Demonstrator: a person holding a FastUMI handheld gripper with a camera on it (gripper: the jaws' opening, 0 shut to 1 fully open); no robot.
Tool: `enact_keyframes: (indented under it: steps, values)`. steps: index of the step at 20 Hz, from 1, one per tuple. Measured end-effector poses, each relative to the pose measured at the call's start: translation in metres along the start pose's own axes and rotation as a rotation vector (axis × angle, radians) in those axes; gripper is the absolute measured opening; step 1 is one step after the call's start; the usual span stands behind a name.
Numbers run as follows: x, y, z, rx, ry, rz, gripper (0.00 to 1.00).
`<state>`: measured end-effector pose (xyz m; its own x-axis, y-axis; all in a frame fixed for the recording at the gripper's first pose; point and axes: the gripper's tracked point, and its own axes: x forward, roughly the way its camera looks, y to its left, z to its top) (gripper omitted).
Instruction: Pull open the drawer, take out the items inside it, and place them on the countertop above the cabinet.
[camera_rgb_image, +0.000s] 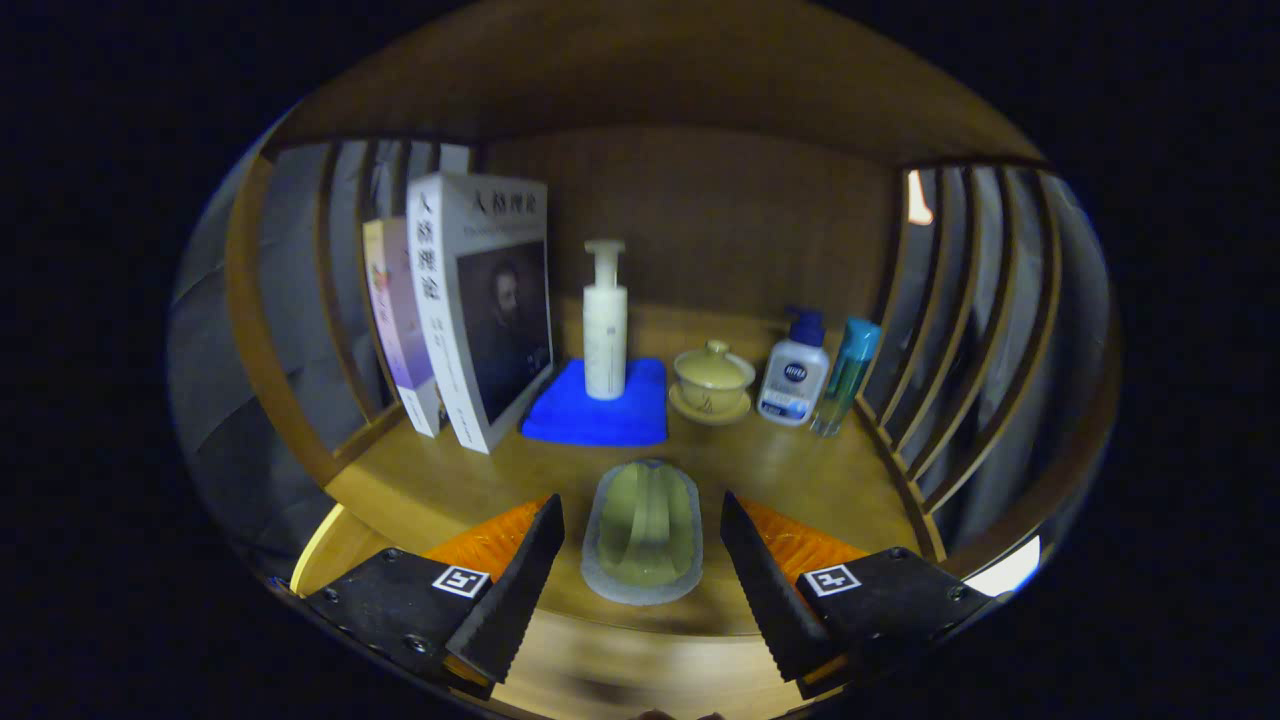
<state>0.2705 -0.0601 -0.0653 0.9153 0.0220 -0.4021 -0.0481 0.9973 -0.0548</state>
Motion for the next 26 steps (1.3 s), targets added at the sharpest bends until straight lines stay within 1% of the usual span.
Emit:
enact_keyframes:
  steps: [2,5,8,10,14,16,19,22,26]
  values:
    - [-0.033,0.010,0.008,0.040,-0.086,0.022,0.98]
    - [-0.075,0.021,0.008,0.036,-0.185,0.023,0.98]
    - [-0.115,0.039,-0.004,0.022,-0.269,0.015,0.98]
    - [-0.140,0.047,-0.017,0.022,-0.314,-0.005,0.98]
    - [-0.175,0.070,-0.048,0.096,-0.385,0.006,0.98]
    - [-0.183,0.073,-0.071,0.121,-0.371,-0.003,0.98]
    - [-0.195,0.069,-0.100,0.120,-0.364,-0.053,0.98]
    - [-0.202,0.075,-0.129,0.151,-0.367,-0.058,0.97]
    - [-0.203,0.074,-0.172,0.156,-0.324,-0.088,0.98]
